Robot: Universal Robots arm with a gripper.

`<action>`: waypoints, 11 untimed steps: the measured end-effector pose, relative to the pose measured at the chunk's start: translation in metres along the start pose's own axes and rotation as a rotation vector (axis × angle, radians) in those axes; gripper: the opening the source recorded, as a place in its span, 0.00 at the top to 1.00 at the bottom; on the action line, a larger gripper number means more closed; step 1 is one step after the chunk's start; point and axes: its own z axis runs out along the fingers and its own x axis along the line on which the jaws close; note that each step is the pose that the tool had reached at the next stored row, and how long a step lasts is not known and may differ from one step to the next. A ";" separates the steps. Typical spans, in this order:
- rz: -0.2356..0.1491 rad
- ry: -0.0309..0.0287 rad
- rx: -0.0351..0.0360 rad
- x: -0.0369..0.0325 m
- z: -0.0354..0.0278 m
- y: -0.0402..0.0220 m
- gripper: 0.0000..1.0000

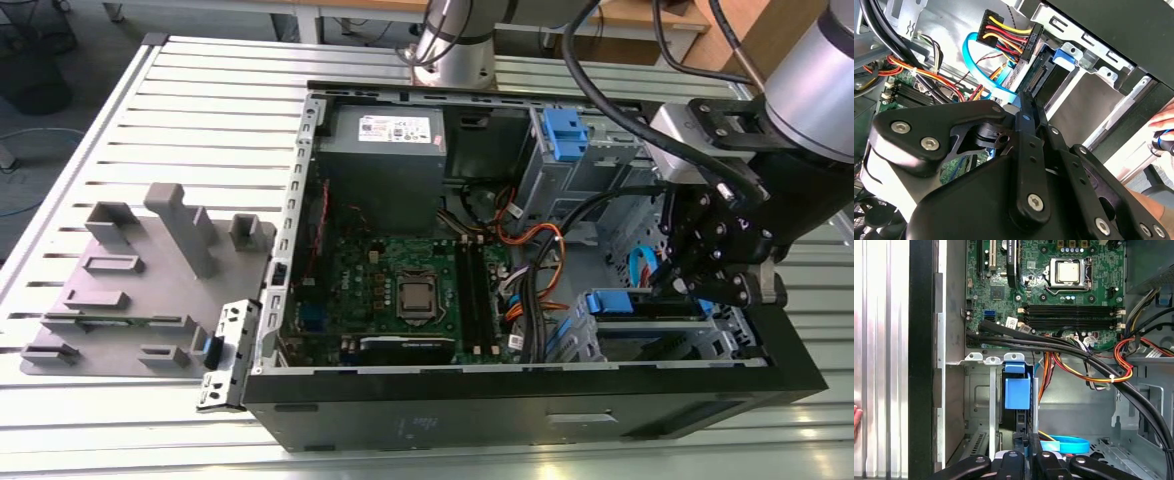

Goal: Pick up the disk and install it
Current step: 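Insert the first disk wire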

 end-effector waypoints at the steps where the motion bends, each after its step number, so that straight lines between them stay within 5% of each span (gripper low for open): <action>1: 0.000 0.0001 0.0000 0.0000 0.0000 0.0000 0.84; 11: 0.000 -0.0001 0.0008 0.0000 0.0021 0.0000 0.84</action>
